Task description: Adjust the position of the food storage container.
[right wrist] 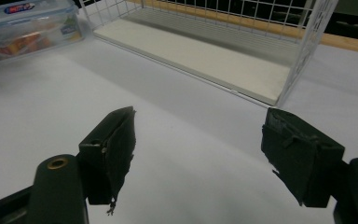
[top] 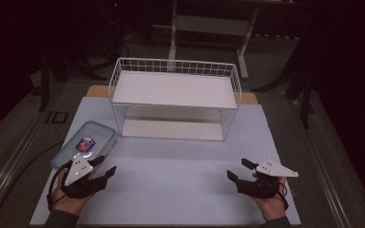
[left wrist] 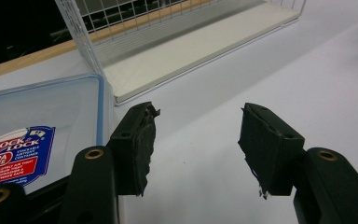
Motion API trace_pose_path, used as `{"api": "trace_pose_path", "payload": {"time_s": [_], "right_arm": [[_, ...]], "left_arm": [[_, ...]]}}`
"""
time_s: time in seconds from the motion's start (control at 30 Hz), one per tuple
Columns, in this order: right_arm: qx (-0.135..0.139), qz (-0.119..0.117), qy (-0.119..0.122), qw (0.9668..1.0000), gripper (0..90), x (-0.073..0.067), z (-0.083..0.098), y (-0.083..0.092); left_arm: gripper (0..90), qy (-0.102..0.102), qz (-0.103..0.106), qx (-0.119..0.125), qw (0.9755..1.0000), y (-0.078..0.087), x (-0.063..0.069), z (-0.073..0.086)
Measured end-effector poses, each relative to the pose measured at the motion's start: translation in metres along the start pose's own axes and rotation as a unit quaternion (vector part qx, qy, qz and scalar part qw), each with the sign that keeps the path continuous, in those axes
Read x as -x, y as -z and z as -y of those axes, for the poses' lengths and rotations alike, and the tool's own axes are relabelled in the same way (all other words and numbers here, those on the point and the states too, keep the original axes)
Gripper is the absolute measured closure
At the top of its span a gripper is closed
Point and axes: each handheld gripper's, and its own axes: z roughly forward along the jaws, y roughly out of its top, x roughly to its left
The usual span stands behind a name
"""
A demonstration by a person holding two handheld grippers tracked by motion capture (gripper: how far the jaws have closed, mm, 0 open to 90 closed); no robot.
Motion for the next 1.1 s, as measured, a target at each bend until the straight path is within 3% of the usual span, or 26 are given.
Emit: {"api": "trace_pose_path", "payload": {"time_s": [0.2, 0.33, 0.57, 0.77, 0.83, 1.0, 1.1], "right_arm": [[-0.002, 0.005, 0.002, 1.0000, 25.7, 0.000, 0.000, 0.000], [-0.007, 0.008, 0.004, 0.9999, 25.7, 0.000, 0.001, -0.002], [-0.007, 0.012, -0.005, 0.9999, 25.7, 0.002, 0.002, -0.002], [-0.010, 0.014, -0.006, 0.9998, 25.7, 0.003, 0.003, -0.003], [-0.011, 0.015, -0.005, 0.9998, 25.7, 0.003, 0.003, -0.004], [-0.013, 0.015, -0.006, 0.9998, 25.7, 0.003, 0.004, -0.004], [-0.016, 0.015, -0.005, 0.9997, 25.7, 0.003, 0.004, -0.005]], "left_arm": [[45.4, 0.001, 0.001, 0.000, 1.0000, 0.001, -0.001, 0.000], [54.6, 0.021, 0.021, -0.002, 0.9996, 0.003, -0.006, 0.002], [63.0, 0.046, 0.026, 0.004, 0.9986, 0.010, -0.020, -0.002], [70.0, 0.069, 0.008, 0.017, 0.9974, 0.022, -0.043, -0.004], [75.3, 0.071, -0.012, 0.010, 0.9973, 0.025, -0.055, -0.005], [89.3, 0.078, -0.031, -0.008, 0.9964, 0.025, -0.075, -0.004], [89.9, 0.087, -0.049, -0.028, 0.9946, 0.023, -0.093, -0.002]]}}
